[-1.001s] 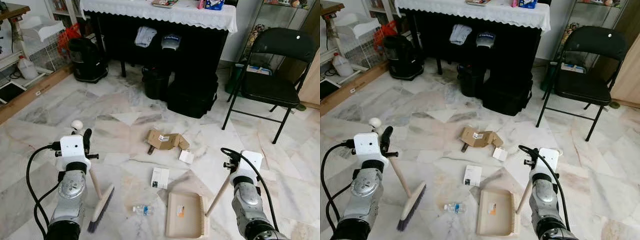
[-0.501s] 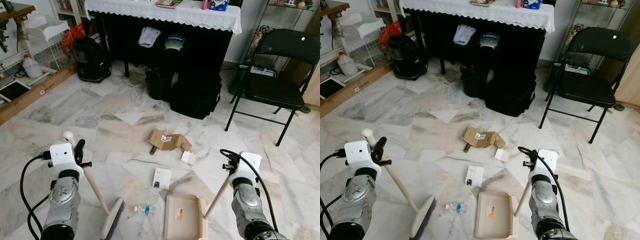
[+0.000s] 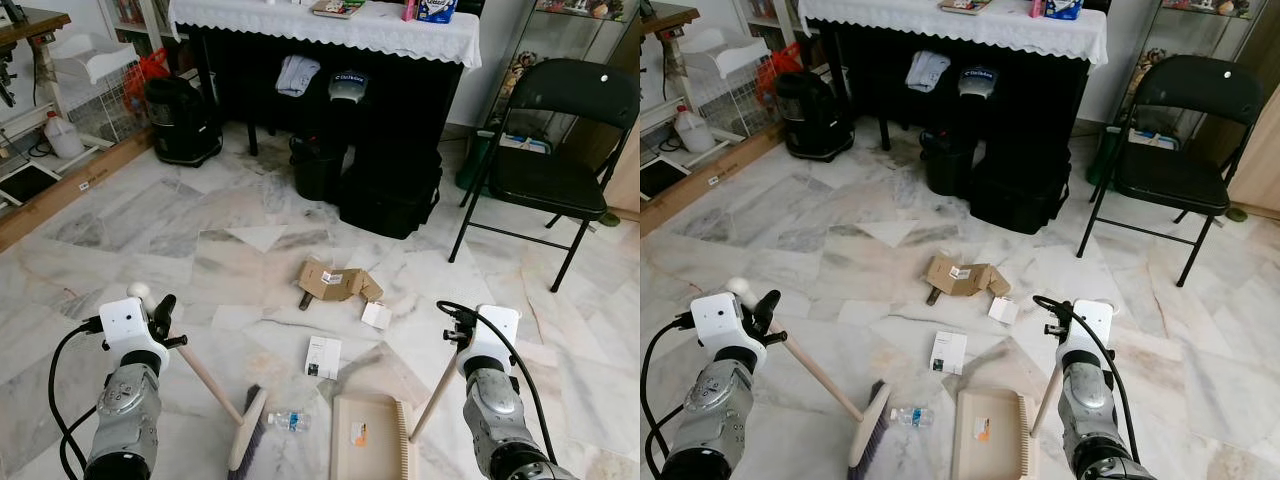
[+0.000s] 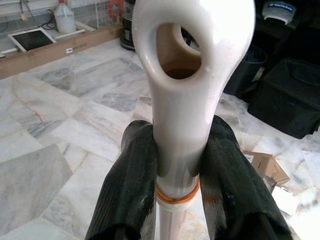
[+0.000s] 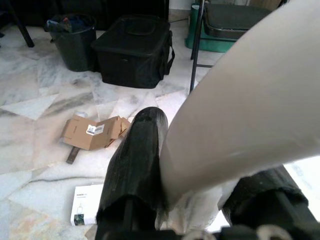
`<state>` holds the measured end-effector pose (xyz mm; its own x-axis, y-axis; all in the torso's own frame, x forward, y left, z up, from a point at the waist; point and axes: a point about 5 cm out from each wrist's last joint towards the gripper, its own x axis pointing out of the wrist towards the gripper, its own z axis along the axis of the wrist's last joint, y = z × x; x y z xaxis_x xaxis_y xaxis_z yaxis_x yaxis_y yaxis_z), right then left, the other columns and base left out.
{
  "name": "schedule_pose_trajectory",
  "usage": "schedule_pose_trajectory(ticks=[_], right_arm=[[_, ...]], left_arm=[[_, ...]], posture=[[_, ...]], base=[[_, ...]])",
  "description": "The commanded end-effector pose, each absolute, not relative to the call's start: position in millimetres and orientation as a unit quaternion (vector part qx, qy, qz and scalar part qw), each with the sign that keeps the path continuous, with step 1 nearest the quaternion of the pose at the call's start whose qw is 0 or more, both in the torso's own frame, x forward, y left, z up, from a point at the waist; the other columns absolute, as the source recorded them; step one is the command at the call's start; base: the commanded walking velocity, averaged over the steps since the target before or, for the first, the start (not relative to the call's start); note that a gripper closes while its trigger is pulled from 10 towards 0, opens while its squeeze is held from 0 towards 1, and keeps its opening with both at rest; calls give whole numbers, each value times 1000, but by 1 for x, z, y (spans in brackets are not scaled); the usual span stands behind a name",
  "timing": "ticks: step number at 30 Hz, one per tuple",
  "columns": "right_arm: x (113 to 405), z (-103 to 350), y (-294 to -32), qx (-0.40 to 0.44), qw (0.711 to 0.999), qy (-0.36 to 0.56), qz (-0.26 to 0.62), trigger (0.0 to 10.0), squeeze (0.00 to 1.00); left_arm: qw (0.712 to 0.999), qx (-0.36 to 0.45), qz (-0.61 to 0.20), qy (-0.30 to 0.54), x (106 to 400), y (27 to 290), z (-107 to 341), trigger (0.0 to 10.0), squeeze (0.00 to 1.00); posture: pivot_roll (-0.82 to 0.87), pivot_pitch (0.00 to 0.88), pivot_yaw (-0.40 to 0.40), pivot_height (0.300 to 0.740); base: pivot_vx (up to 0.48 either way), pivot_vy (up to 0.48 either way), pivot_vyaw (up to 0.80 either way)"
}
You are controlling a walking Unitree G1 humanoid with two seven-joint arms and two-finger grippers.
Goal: Sweep floor
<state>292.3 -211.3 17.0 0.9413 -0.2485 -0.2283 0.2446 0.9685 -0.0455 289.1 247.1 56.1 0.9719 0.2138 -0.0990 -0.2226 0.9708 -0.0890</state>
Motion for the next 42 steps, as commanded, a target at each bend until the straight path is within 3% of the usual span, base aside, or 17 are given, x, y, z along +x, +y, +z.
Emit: schedule_pose_trajectory(ticks=[1, 12, 25, 30, 42], right_arm=[[297, 22, -211, -11, 987, 106, -123, 10000, 0], [297, 22, -210, -11, 986, 106, -126, 10000, 0], [296, 20, -209, -10, 986, 111, -127, 10000, 0], [296, 20, -209, -9, 986, 110, -128, 10000, 0], [297, 21, -208, -7, 986, 108, -130, 10000, 0]], left_arm=[[989, -60, 114, 68, 287, 252, 50, 10000, 0], [983, -137, 82, 84, 291, 258, 54, 10000, 0], [984, -146, 41, 91, 294, 252, 60, 10000, 0], [964, -243, -83, 69, 297, 228, 83, 10000, 0], [945, -297, -133, 34, 301, 218, 106, 10000, 0]], posture=[[108, 0, -45, 740], [114, 0, -39, 740], [116, 0, -36, 740], [123, 0, -32, 740], [123, 0, -30, 740]], base=[[0, 0, 0], [0, 0, 0], [0, 0, 0], [0, 0, 0], [0, 0, 0]])
